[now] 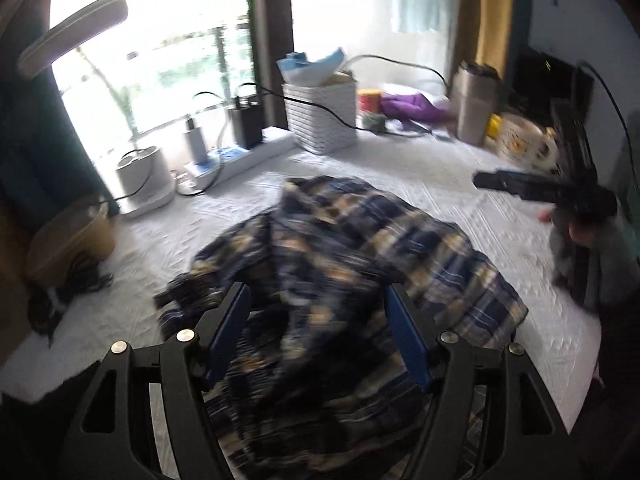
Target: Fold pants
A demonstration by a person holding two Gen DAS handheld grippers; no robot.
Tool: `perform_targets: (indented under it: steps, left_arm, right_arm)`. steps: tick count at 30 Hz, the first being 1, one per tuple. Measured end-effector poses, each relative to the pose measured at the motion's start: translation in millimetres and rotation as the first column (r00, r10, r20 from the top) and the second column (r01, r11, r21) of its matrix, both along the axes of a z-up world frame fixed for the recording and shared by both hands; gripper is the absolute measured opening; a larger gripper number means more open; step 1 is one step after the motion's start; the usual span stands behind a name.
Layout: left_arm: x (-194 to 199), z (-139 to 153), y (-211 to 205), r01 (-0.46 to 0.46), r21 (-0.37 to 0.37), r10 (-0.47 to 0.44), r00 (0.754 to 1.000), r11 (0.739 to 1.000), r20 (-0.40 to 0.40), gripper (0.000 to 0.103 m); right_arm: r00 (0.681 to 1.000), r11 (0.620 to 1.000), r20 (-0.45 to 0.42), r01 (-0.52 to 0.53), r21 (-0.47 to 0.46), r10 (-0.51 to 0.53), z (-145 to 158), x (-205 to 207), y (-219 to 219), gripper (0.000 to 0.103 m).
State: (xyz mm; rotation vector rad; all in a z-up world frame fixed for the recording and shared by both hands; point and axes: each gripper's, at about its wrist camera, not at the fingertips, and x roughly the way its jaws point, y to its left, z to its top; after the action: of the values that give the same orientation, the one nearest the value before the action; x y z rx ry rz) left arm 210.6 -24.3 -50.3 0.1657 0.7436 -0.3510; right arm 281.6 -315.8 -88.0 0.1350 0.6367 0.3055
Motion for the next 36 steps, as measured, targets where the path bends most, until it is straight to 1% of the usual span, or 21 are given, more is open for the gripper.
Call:
perform_targets:
  steps: [4, 6, 7, 8, 9, 10, 11, 12, 13, 15, 18, 20, 22, 25, 26, 27, 30, 31, 33, 35, 36]
  left_arm:
    - [-3.6, 12.8, -1.4, 0.010, -0.025, -0.009, 0.999, 1.000, 0.041, 0.069]
    - [0.8, 11.3, -2.0, -0.009, 0.016, 0.008, 0.998, 1.000, 0.057, 0.069]
    - [5.8, 6.4, -1.2, -0.012, 0.038, 0.011, 0.999, 0.999, 0.048, 0.069]
    - [10.2, 1.5, 1.0, -0.006, 0.039, 0.005, 1.000, 0.999, 0.030, 0.069]
    - [15.1, -4.1, 3.4, 0.002, 0.026, -0.002, 1.000, 1.000, 0.009, 0.066]
    - [19.3, -9.3, 7.1, 0.010, 0.001, -0.010, 1.000, 1.000, -0.009, 0.051]
    - [23.2, -14.2, 8.3, 0.015, 0.003, -0.015, 0.999, 1.000, -0.029, 0.007]
    - [26.8, -18.8, 7.9, 0.005, 0.037, -0.003, 0.999, 0.999, -0.047, 0.007]
    - [27.3, -19.6, 10.0, -0.001, 0.045, 0.003, 0.999, 0.999, -0.033, 0.007]
    - [30.6, -17.8, 22.8, -0.036, 0.014, 0.036, 0.999, 0.999, -0.037, 0.007]
    - [37.3, -9.6, 55.2, -0.125, -0.054, 0.123, 0.992, 0.991, -0.032, 0.007]
    - [41.6, -8.5, 77.1, -0.181, -0.101, 0.178, 0.983, 0.978, -0.044, 0.007]
    - [44.3, -14.2, 88.1, -0.221, -0.090, 0.217, 0.975, 0.971, -0.047, 0.007]
    - [44.3, -26.2, 93.9, -0.252, -0.056, 0.249, 0.967, 0.966, -0.053, 0.008]
    - [44.6, -29.5, 96.8, -0.264, -0.051, 0.261, 0.964, 0.963, -0.058, 0.008]
    - [45.7, -32.5, 101.0, -0.272, -0.063, 0.267, 0.961, 0.960, -0.075, 0.013]
    - [51.0, -40.0, 122.4, -0.325, -0.109, 0.311, 0.942, 0.940, -0.126, 0.014]
    - [51.5, -43.6, 128.5, -0.350, -0.104, 0.335, 0.932, 0.931, -0.141, 0.014]
    - [48.0, -48.2, 136.4, -0.401, -0.063, 0.390, 0.910, 0.914, -0.141, 0.014]
    - [39.5, -47.6, 143.3, -0.415, -0.074, 0.400, 0.903, 0.907, -0.153, 0.014]
    - [34.0, -44.1, 144.3, -0.413, -0.079, 0.399, 0.905, 0.907, -0.143, 0.014]
  right_arm:
    - [1.000, 1.000, -0.001, 0.003, 0.017, -0.003, 0.1, 0.2, -3.2, 0.096]
    - [1.000, 1.000, -0.003, 0.004, 0.021, -0.004, -0.2, 0.2, -4.1, 0.096]
    - [1.000, 1.000, -0.002, 0.004, 0.022, -0.004, 0.0, 0.0, -3.9, 0.096]
    - [1.000, 1.000, -0.002, 0.003, 0.022, -0.003, 0.2, -0.2, -3.6, 0.096]
    - [1.000, 1.000, 0.000, 0.002, 0.021, -0.002, 0.4, -0.7, -3.4, 0.096]
    - [1.000, 1.000, 0.003, 0.001, 0.020, -0.001, 0.8, -1.3, -3.1, 0.096]
    - [1.000, 1.000, 0.005, 0.000, 0.019, 0.000, 1.2, -2.1, -2.8, 0.096]
    - [1.000, 1.000, 0.006, -0.002, 0.018, 0.002, 1.4, -2.4, -2.4, 0.096]
    - [1.000, 1.000, 0.006, -0.003, 0.016, 0.003, 1.4, -2.4, -1.8, 0.096]
    - [1.000, 1.000, 0.006, -0.006, 0.012, 0.006, 1.5, -2.6, -0.3, 0.096]
    - [1.000, 1.000, 0.014, -0.024, 0.004, 0.024, 2.6, -4.2, 4.5, 0.096]
    - [0.996, 0.996, 0.028, -0.085, 0.007, 0.085, 4.7, -10.2, 15.5, 0.096]
    - [0.983, 0.984, 0.027, -0.179, -0.006, 0.179, 5.5, -17.2, 35.8, 0.096]
    - [0.962, 0.961, -0.008, -0.272, -0.041, 0.272, 1.8, -22.3, 69.5, 0.096]
    - [0.956, 0.955, -0.022, -0.292, -0.050, 0.291, 0.2, -22.7, 78.4, 0.096]
    - [0.950, 0.948, -0.036, -0.313, -0.059, 0.311, -1.6, -22.9, 87.1, 0.096]
    - [0.937, 0.933, -0.047, -0.348, -0.087, 0.346, -2.0, -23.5, 108.9, 0.096]
    - [0.937, 0.931, -0.053, -0.350, -0.104, 0.346, -2.8, -23.9, 112.7, 0.096]
    - [0.936, 0.923, -0.079, -0.352, -0.155, 0.344, -7.0, -22.8, 120.4, 0.096]
    - [0.932, 0.916, -0.103, -0.361, -0.178, 0.347, -10.2, -24.2, 123.0, 0.096]
    - [0.931, 0.911, -0.111, -0.363, -0.195, 0.348, -11.3, -25.3, 123.8, 0.096]
